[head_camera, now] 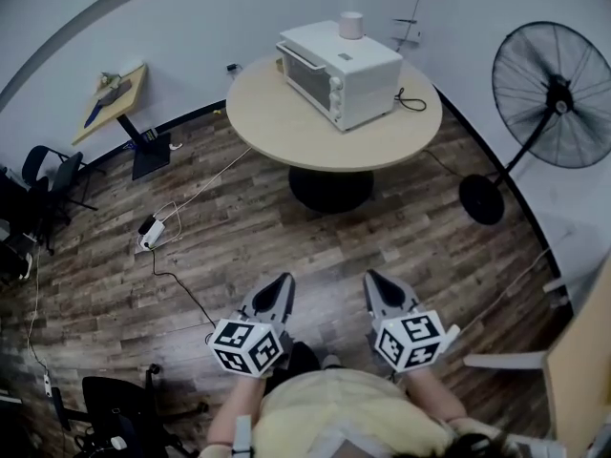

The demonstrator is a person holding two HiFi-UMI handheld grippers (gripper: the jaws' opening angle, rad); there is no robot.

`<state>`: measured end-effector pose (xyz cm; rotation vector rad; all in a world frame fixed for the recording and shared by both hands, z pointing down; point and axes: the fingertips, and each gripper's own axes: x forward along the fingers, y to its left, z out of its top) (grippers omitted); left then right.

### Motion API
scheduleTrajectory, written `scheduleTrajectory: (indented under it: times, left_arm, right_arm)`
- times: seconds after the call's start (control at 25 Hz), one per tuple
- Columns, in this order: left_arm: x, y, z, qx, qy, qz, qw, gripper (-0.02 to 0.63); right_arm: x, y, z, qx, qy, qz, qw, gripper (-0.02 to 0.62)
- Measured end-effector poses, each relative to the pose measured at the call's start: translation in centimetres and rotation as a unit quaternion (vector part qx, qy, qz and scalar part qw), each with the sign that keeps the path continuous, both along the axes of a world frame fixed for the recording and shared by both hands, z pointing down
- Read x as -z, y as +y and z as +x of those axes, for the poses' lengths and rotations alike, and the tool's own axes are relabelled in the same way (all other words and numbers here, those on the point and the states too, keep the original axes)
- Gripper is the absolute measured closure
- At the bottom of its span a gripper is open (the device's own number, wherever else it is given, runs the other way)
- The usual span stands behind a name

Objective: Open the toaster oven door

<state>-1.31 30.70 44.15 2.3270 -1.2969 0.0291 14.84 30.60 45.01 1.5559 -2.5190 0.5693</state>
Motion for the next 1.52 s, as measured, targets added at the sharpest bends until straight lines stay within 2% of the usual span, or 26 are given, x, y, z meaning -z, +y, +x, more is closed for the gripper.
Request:
scheduleTrajectory:
  times: [0.4,0.68,0.84,0.96,1.04,1.12,1.4,1.52]
  left_arm:
    - [0.0,-6.0,-0.3,-0.017,-0.023,0.012,0.9995,0.604]
    - [0.9,-12.3,-3.0,-0.016,0.020,0.007,0.9996,0.604]
    - [1.5,-15.4,-4.1,-0.037,0.092,-0.012,0.9950,0.604]
    - [1.7,-17.5,-4.8,-0.049,0.164,-0.040,0.9845,0.603]
    - [1.6,-18.7,-5.5,-0.051,0.192,-0.053,0.9785,0.601]
    - [1.6,-19.9,-6.2,-0.050,0.198,-0.059,0.9772,0.582]
    - [0.9,-23.3,-8.1,-0.046,0.178,-0.051,0.9816,0.542]
    - [0.8,-24.6,-8.7,-0.033,0.188,-0.054,0.9802,0.522]
  right_arm:
    - [-0.5,-5.5,-0.8,-0.009,0.004,0.000,1.000,0.592]
    - [0.2,-11.0,-2.7,-0.016,-0.002,0.004,1.000,0.592]
    - [0.3,-13.8,-4.7,-0.015,0.001,0.000,1.000,0.592]
    - [0.6,-15.8,-6.0,-0.019,0.009,0.003,1.000,0.592]
    - [0.7,-16.9,-6.7,-0.024,0.011,0.005,1.000,0.592]
    - [0.9,-18.0,-7.2,-0.029,0.012,0.006,0.999,0.592]
    - [1.0,-21.3,-8.8,-0.039,0.031,0.005,0.999,0.592]
    - [0.8,-22.4,-9.4,-0.039,0.033,-0.002,0.999,0.592]
